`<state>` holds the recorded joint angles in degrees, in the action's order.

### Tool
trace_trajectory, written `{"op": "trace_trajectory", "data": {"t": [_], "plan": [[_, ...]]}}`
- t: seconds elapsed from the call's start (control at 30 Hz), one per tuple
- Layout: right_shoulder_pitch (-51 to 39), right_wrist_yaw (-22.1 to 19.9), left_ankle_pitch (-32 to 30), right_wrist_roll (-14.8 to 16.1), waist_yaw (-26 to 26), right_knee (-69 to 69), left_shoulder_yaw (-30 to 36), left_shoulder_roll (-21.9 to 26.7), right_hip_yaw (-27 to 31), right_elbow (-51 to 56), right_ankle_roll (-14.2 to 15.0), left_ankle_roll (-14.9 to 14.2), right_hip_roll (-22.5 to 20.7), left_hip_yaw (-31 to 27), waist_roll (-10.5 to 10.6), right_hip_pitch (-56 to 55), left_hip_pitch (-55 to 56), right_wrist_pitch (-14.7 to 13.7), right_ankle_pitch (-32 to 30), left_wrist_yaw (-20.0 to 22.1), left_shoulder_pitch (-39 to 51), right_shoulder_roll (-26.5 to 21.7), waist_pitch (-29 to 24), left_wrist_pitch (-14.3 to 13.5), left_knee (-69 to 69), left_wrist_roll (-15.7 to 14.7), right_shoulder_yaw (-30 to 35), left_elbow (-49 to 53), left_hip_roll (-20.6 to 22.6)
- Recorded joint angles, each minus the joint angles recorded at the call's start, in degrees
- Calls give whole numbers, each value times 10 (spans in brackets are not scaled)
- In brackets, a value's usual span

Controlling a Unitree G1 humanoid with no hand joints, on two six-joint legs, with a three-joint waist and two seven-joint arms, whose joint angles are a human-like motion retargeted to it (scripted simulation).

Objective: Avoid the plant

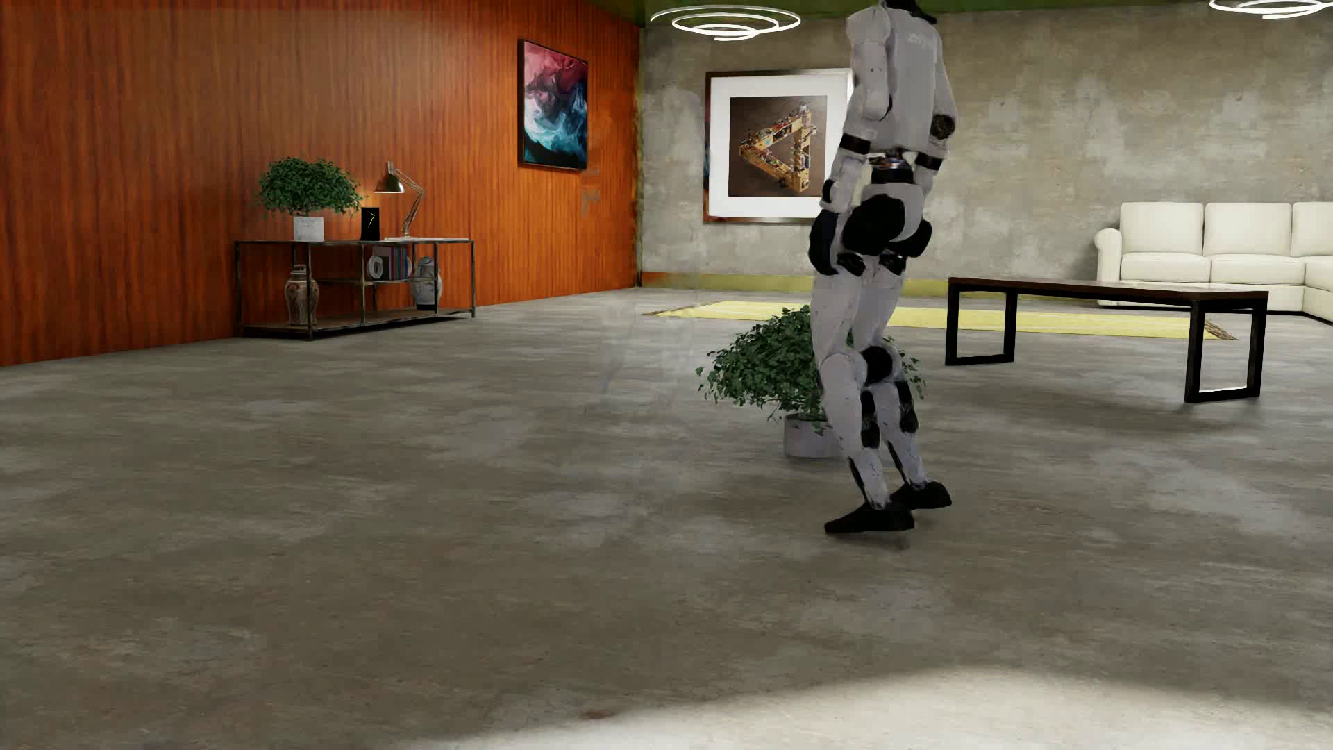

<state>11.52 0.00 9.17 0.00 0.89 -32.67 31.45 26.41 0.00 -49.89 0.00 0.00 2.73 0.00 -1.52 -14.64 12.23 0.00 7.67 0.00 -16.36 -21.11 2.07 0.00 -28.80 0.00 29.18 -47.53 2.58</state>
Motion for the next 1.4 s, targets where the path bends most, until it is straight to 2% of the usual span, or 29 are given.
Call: {"op": "trace_trajectory", "data": {"t": [0.1, 0.23, 0.43, 0.7, 0.8, 0.9, 0.93, 1.0, 1.07, 1.13, 1.23, 1.33, 1.4], "plan": [[10, 0, 13, 0, -4, 26, -22, -2, 0, -11, 0, 0, 10, 0, -7, 28, -11, 0, 19, 0, 15, 10, 8, 0, 11, 0, 28, 4, 10], [1, 0, 19, 0, 0, 39, -15, -21, 0, -29, 0, 0, 12, 0, -3, 45, -6, 0, 28, 0, 28, 2, 8, 0, 10, 0, 64, 21, 7], [-13, 0, 25, 0, -12, 45, 8, -41, 0, -35, 0, 0, 13, 0, -6, 58, 2, 0, 46, 0, 20, -7, 8, 0, 6, 0, 40, 67, 8], [-15, 0, 44, 0, -41, 34, 18, -35, 0, -9, 0, 0, 23, 0, -9, 66, 16, 0, 88, 0, 3, -12, 16, 0, -19, 0, 9, 15, 26], [-16, 0, 64, 0, -43, -58, 21, -32, 0, -7, 0, 0, 40, 0, -10, 9, 2, 0, 71, 0, -2, -14, 11, 0, -17, 0, -10, -7, 39], [-20, 0, 89, 0, -22, -265, 31, -28, 0, -3, 0, 0, 60, 0, -3, -110, -28, 0, -16, 0, -3, -13, -5, 0, -5, 0, -31, -21, 43], [-19, 0, 96, 0, -10, -336, 33, -25, 0, 3, 0, 0, 59, 0, 3, -147, -41, 0, -6, 0, -5, -13, -10, 0, -1, 0, -38, -21, 40], [-11, 0, 107, 0, 18, -444, 33, -19, 0, 15, 0, 0, 47, 0, 16, -207, -64, 0, 55, 0, -8, -13, -17, 0, -1, 0, -46, -17, 31], [-1, 0, 118, 0, 44, -479, 30, -14, 0, 19, 0, 0, 32, 0, 28, -254, -81, 0, 66, 0, -8, -12, -22, 0, -6, 0, -48, -16, 21], [9, 0, 127, 0, 65, -449, 27, -10, 0, 10, 0, 0, 18, 0, 34, -289, -96, 0, 34, 0, -2, -11, -26, 0, -11, 0, -43, -16, 11], [19, 0, 135, 0, 88, -328, 28, -8, 0, -23, 0, 0, 7, 0, 36, -309, -128, 0, -19, 0, 16, -9, -31, 0, -8, 0, -18, -18, 1], [29, 0, 130, 0, 108, -146, 36, -14, 0, -47, 0, 0, 11, 0, 30, -273, -158, 0, -82, 0, 31, -10, -31, 0, -4, 0, 4, -12, -4], [40, 0, 124, 0, 123, -24, 44, -22, 0, -51, 0, 0, 19, 0, 26, -227, -169, 0, -81, 0, 34, -12, -22, 0, -8, 0, 7, 2, -5]]}}
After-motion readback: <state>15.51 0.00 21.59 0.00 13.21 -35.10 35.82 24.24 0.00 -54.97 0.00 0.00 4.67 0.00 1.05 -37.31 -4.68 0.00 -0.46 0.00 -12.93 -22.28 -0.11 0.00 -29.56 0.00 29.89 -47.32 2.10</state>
